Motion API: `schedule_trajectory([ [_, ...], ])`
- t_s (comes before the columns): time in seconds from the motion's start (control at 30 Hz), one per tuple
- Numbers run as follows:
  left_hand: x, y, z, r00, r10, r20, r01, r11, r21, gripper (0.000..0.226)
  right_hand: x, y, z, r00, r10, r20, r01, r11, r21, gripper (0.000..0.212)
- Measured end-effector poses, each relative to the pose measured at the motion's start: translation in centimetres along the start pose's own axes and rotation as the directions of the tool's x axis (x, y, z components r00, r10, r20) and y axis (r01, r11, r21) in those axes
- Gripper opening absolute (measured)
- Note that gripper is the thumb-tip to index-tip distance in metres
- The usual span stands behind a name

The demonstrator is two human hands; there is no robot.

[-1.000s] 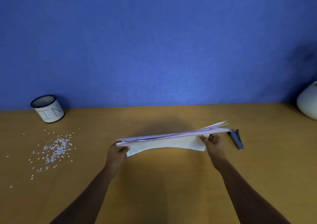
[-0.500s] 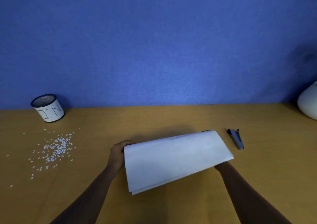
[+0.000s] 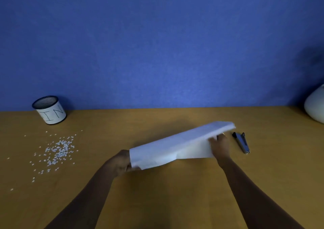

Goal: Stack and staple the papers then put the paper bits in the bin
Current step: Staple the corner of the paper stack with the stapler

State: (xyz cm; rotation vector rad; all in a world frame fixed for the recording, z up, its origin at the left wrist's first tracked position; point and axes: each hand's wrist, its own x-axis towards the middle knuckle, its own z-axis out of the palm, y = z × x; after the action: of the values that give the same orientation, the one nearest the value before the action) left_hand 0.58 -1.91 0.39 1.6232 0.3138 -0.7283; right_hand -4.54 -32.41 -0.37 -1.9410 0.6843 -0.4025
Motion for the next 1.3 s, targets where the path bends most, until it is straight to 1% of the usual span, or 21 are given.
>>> schedule_trajectory([
  [0.07,0.1,-0.3,-0.2,0.994,-0.031,0.104,0.028,0.999,0.035,0.03,0.2,-0.1,-0.1,1.0,-0.015,0.0,0.015,1.0,-0.012,0.023],
  [0.13,0.1,-0.2,-0.3,0.99,-0.057,0.126,0.048,0.996,0.074,0.037,0.3,0.0,-0.3,1.0,-0.006,0.02,0.007,0.999,-0.042,0.027],
  [0.33,-0.1,-0.7,0.3,0.985,-0.089,0.147,0.075,0.993,0.096,0.036,0.3,1.6,-0.2,0.995,0.07,0.075,-0.06,0.989,-0.132,0.031],
  [0.37,-0.3,-0.7,0.3,0.983,-0.102,0.151,0.089,0.992,0.087,0.035,0.2,1.9,-0.2,0.995,0.071,0.07,-0.059,0.985,-0.161,0.032],
  [0.43,-0.5,-0.7,0.4,0.98,-0.117,0.159,0.108,0.992,0.064,0.035,0.0,2.3,-0.1,0.996,0.058,0.061,-0.039,0.959,-0.281,0.035],
  [0.5,-0.4,-0.7,0.5,0.979,-0.12,0.163,0.116,0.993,0.035,0.035,-0.4,2.9,0.1,0.999,0.013,0.04,0.007,0.889,-0.457,0.041],
  [0.53,-0.4,-0.7,0.6,0.98,-0.118,0.162,0.118,0.993,0.01,0.035,-0.9,3.0,0.4,0.998,-0.047,0.03,0.056,0.831,-0.554,0.045],
  [0.57,-0.4,-0.5,0.7,0.981,-0.116,0.155,0.119,0.993,-0.009,0.034,-1.4,2.9,0.8,0.988,-0.147,0.038,0.138,0.77,-0.623,0.045],
  [0.6,-0.3,-0.5,0.9,0.983,-0.109,0.151,0.114,0.993,-0.029,0.034,-1.8,2.7,1.3,0.96,-0.271,0.074,0.255,0.731,-0.633,0.042],
  [0.63,-0.3,-0.3,1.1,0.983,-0.106,0.149,0.113,0.993,-0.038,0.033,-2.4,2.3,2.0,0.915,-0.386,0.12,0.378,0.711,-0.593,0.036],
  [0.67,-0.2,-0.2,1.3,0.984,-0.1,0.15,0.109,0.993,-0.048,0.032,-3.2,1.7,2.7,0.865,-0.473,0.169,0.488,0.709,-0.51,0.029],
  [0.7,-0.2,0.0,1.5,0.984,-0.097,0.148,0.106,0.993,-0.056,0.031,-4.4,0.8,3.4,0.835,-0.491,0.248,0.55,0.742,-0.384,0.025],
  [0.73,-0.1,0.1,1.7,0.985,-0.091,0.147,0.101,0.993,-0.064,0.031,-5.7,-0.2,4.0,0.805,-0.482,0.346,0.575,0.776,-0.258,0.024],
  [0.8,-0.1,0.5,2.2,0.987,-0.079,0.139,0.089,0.994,-0.068,0.028,-7.9,-1.7,5.2,0.727,-0.44,0.527,0.552,0.831,-0.068,0.027],
  [0.87,-0.2,0.8,2.7,0.989,-0.073,0.127,0.081,0.995,-0.065,0.023,-9.4,-2.4,6.3,0.682,-0.444,0.581,0.541,0.841,0.009,0.028],
  [0.93,-0.3,1.2,3.0,0.992,-0.078,0.101,0.082,0.996,-0.036,0.019,-10.2,-2.9,7.0,0.654,-0.51,0.558,0.578,0.813,0.065,0.026],
  [1.0,-0.1,1.2,3.2,0.994,-0.074,0.076,0.077,0.997,-0.03,0.026,-10.4,-3.2,7.3,0.658,-0.523,0.541,0.569,0.817,0.098,0.023],
  [1.07,0.0,1.2,3.4,0.995,-0.07,0.07,0.073,0.996,-0.047,0.032,-10.4,-3.2,7.5,0.698,-0.506,0.506,0.535,0.839,0.1,0.02],
  [1.17,0.0,1.1,3.6,0.994,-0.07,0.08,0.075,0.995,-0.072,0.036,-10.3,-3.2,7.7,0.797,-0.387,0.463,0.374,0.919,0.124,0.017],
  [1.23,-0.3,1.3,3.8,0.994,-0.058,0.092,0.067,0.993,-0.098,0.035,-10.2,-3.2,7.7,0.831,-0.304,0.465,0.251,0.952,0.175,0.015],
  [1.3,-0.7,1.4,3.8,0.992,-0.051,0.117,0.068,0.988,-0.141,0.031,-9.9,-3.2,7.6,0.845,-0.258,0.468,0.174,0.961,0.217,0.014],
])
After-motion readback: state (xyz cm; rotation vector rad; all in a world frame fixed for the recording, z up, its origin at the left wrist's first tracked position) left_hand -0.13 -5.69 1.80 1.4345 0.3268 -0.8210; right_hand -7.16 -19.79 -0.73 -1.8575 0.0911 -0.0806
